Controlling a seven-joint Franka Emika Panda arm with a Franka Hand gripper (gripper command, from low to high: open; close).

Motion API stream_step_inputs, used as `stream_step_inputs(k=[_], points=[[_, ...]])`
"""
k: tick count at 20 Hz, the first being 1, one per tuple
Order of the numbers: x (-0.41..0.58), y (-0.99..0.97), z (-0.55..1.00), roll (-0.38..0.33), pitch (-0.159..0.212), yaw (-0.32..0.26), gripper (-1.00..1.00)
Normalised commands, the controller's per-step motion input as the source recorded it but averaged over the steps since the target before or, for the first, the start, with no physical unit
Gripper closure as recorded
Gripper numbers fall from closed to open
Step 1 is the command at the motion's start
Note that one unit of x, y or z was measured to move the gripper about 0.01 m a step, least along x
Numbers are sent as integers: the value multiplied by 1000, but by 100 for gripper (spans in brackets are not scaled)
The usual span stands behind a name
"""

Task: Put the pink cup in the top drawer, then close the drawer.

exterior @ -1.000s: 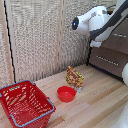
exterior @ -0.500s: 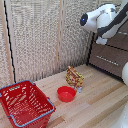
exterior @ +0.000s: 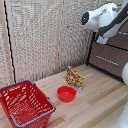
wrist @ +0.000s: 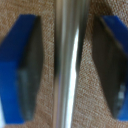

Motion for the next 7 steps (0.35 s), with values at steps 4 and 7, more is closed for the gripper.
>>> stream_step_inputs(k=[4,7], points=[[264,557,25,-114,33,-32,-100],[359,644,-22,-99,93,-9,-100]])
